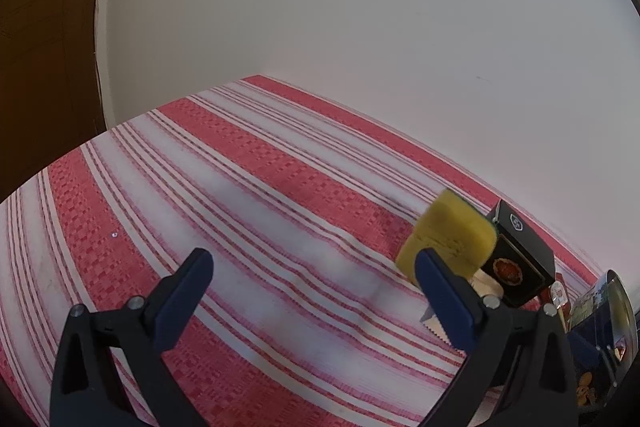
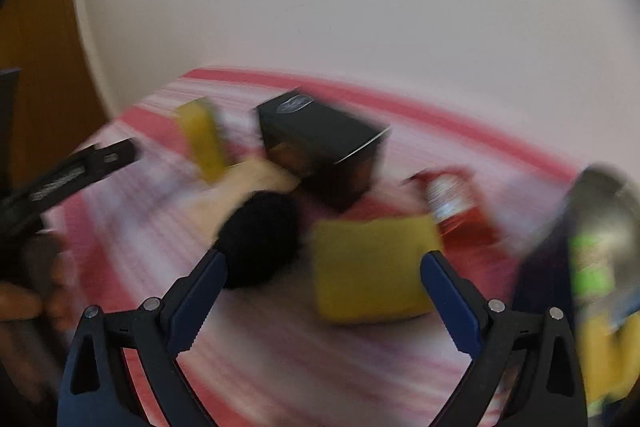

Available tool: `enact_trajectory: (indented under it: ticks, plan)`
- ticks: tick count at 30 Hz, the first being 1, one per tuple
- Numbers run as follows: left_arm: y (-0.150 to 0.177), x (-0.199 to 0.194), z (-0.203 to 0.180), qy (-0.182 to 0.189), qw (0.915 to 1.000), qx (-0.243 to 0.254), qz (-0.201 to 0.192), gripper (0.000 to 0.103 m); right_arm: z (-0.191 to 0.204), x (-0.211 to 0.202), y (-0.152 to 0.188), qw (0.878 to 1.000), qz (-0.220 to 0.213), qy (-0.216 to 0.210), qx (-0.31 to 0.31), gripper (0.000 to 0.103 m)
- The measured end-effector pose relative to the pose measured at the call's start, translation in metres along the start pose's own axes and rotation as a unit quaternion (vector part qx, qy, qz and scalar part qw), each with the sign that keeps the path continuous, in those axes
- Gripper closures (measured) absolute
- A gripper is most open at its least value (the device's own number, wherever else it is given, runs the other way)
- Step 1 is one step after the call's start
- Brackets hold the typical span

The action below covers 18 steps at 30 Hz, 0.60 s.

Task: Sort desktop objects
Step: 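Move the right tool to the green-edged yellow sponge while the left tool approaches the black ball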

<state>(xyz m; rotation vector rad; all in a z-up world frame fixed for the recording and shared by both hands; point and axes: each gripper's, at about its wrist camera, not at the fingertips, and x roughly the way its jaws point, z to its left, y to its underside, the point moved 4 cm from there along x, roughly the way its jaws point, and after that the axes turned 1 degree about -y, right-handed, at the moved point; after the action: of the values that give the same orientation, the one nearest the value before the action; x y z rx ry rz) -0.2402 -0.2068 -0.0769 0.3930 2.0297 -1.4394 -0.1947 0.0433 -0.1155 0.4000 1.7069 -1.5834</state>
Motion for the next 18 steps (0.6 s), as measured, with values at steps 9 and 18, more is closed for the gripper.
enact_trajectory:
  ticks: [9,18]
  plan:
    - [0.001,0.000,-0.004,0.010,0.9999,0.009,0.005,0.001,-0.004,-0.014,0.009,1.000,-0.009,-0.014,-0.011,0.018]
    - [0.002,-0.009,-0.016,0.043,0.9986,0.029,-0.005,0.001,-0.014,-0.027,0.008,1.000,-0.005,-0.021,-0.005,0.040]
